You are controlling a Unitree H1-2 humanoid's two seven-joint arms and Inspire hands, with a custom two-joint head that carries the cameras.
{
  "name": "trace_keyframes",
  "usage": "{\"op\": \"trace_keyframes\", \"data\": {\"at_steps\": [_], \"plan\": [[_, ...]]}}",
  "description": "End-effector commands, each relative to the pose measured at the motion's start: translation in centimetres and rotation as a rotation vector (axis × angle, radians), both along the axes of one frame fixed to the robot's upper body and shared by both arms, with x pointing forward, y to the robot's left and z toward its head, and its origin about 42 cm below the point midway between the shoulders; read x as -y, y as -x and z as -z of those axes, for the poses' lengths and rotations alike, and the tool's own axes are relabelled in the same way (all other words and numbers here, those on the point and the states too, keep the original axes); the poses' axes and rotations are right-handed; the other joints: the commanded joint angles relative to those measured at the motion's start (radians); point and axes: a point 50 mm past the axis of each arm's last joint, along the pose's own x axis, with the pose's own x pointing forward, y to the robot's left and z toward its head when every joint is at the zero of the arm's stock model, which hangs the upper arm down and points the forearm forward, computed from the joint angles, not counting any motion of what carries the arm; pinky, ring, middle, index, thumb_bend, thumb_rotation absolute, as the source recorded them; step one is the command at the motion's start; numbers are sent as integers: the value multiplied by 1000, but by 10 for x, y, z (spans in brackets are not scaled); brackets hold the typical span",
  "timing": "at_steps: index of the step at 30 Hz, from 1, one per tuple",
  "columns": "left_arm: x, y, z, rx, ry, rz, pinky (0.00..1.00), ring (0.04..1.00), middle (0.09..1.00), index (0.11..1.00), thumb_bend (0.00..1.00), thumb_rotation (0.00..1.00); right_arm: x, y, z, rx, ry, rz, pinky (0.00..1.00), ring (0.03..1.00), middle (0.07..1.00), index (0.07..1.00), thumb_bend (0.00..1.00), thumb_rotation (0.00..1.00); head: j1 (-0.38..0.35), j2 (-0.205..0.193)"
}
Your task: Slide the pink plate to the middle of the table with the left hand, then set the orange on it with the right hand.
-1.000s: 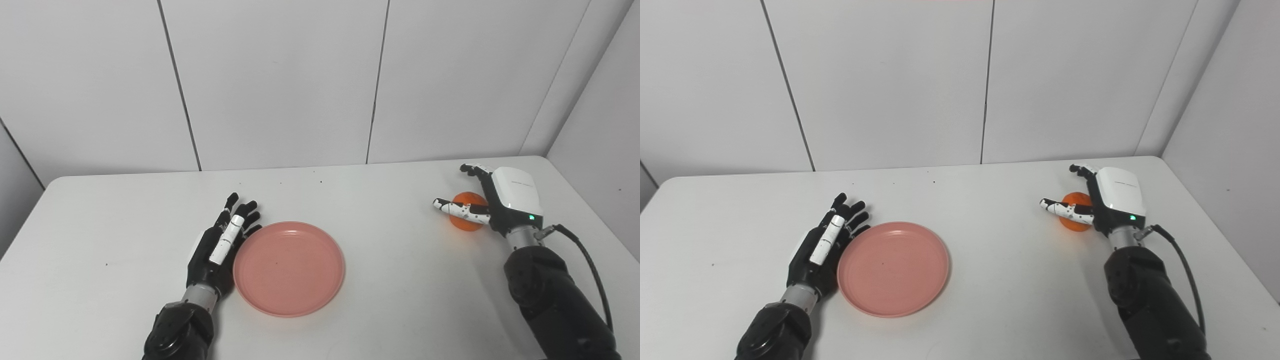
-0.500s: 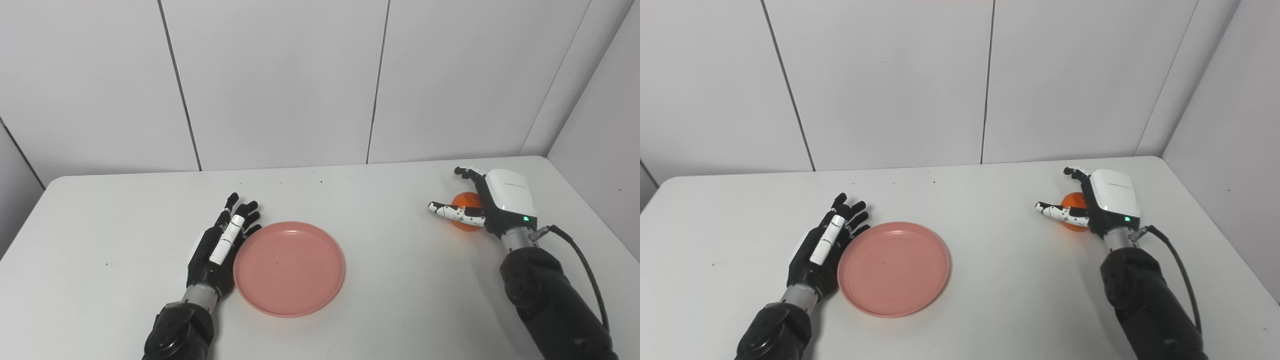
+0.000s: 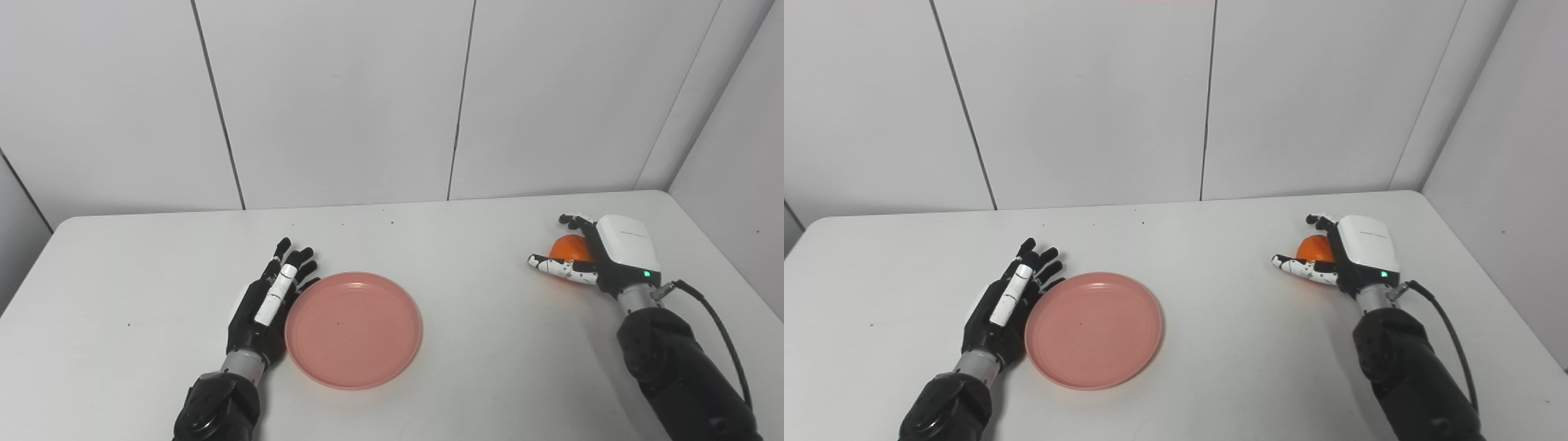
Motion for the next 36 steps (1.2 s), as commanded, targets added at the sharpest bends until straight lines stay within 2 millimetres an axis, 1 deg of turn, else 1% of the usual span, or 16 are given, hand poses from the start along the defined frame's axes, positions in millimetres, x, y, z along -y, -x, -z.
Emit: {"op": "trace_keyframes", "data": {"at_steps": [1, 5, 7, 11, 14, 18, 22, 24, 26, 32, 33, 36], "plan": [[-1, 2, 7, -63, -7, 1, 839, 908, 901, 1000, 773, 580, 5, -6, -27, 75, 24, -12, 779, 728, 738, 740, 851, 797, 0, 0], [-2, 1, 7, -58, -14, 1, 854, 905, 898, 1000, 763, 587, 5, -7, -27, 75, 42, -17, 764, 718, 736, 743, 853, 807, 0, 1], [-3, 1, 7, -57, -16, 2, 851, 903, 897, 1000, 779, 589, 5, -6, -27, 79, 39, -18, 757, 707, 727, 738, 855, 794, -2, 4], [-2, 1, 6, -54, -15, 4, 851, 903, 897, 1000, 790, 590, 2, -6, -25, 65, 27, -13, 776, 725, 740, 743, 854, 796, 3, 7], [-1, 1, 6, -55, -11, 4, 859, 905, 899, 1000, 793, 587, 0, -6, -22, 58, 31, -11, 756, 721, 739, 742, 856, 804, 7, 8], [-2, 2, 5, -55, -11, 0, 838, 904, 892, 1000, 769, 580, -2, -6, -17, 39, 33, -6, 753, 731, 749, 744, 844, 800, 6, 11], [-2, 4, 5, -58, -8, 3, 845, 909, 895, 1000, 765, 578, -4, -7, -14, 33, 41, -7, 744, 727, 746, 737, 839, 788, 9, 13], [-2, 5, 5, -61, -11, 6, 839, 911, 899, 1000, 765, 572, -5, -7, -13, 26, 47, -2, 701, 712, 741, 736, 844, 790, 9, 14], [-3, 6, 6, -63, -13, 6, 843, 909, 894, 1000, 745, 575, -5, -7, -11, 20, 55, 4, 585, 655, 713, 727, 830, 768, 10, 14], [-3, 5, 5, -63, -8, 5, 852, 908, 889, 1000, 761, 572, -5, -8, -8, 1, 55, 32, 520, 611, 680, 707, 816, 710, 11, 15], [-3, 4, 5, -62, -7, 8, 852, 906, 888, 1000, 761, 573, -5, -8, -8, -1, 57, 44, 469, 580, 667, 694, 800, 652, 13, 14], [-3, 3, 4, -63, -3, 13, 864, 909, 888, 1000, 775, 571, -6, -9, -6, 23, 70, 69, 364, 485, 609, 638, 751, 484, 13, 14]]}}
